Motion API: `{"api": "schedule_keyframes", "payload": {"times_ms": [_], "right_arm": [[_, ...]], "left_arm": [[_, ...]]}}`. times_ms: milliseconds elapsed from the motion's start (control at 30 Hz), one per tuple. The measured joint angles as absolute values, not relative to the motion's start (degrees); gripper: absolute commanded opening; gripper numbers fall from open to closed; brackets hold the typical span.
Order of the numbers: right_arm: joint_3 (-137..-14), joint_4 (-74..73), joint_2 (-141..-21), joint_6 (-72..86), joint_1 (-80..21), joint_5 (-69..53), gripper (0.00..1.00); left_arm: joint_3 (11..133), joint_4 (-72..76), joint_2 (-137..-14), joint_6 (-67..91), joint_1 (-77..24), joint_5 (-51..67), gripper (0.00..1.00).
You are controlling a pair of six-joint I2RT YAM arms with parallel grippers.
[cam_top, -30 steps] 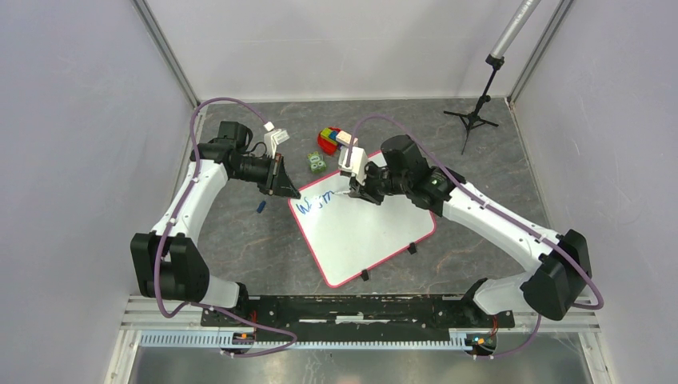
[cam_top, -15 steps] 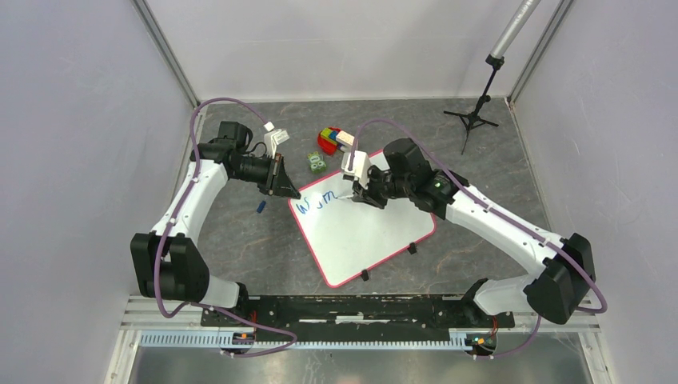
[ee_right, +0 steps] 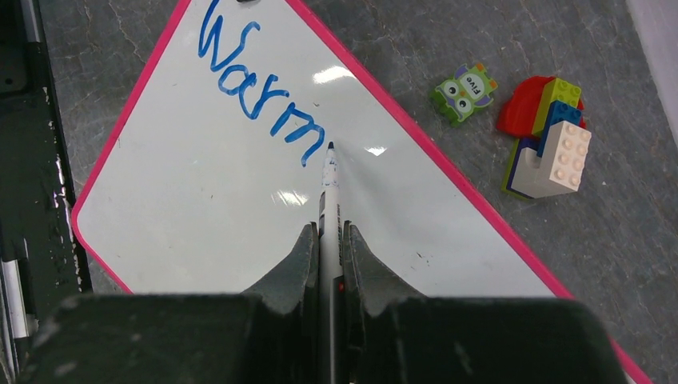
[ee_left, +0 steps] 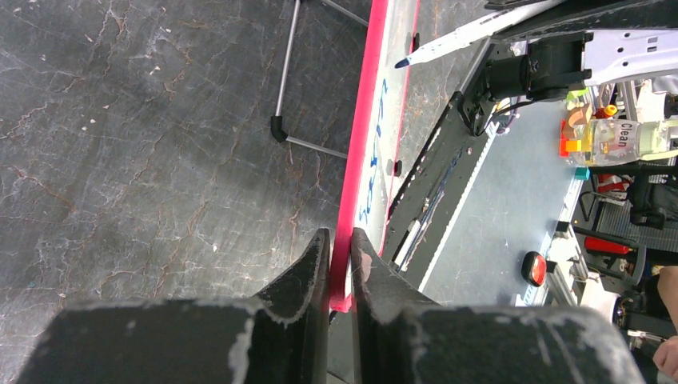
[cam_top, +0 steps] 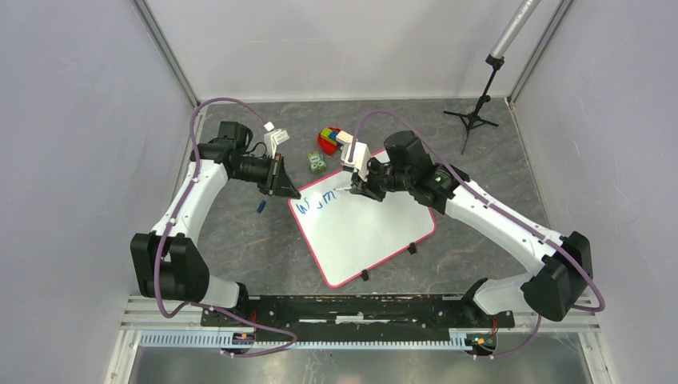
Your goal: Write a sentence on the whiteboard
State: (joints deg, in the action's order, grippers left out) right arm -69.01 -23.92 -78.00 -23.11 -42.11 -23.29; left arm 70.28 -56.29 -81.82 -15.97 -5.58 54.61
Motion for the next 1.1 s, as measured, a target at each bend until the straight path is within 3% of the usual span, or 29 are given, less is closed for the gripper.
{"api": "schedule_keyframes", "payload": {"times_ms": [1100], "right_arm": [[-69.4, -24.1, -79.2, -23.5, -38.9, -25.4, 0.0]], "left_arm": [[70.0, -56.1, -81.7, -16.0, -5.6, 54.5, 0.02]]}}
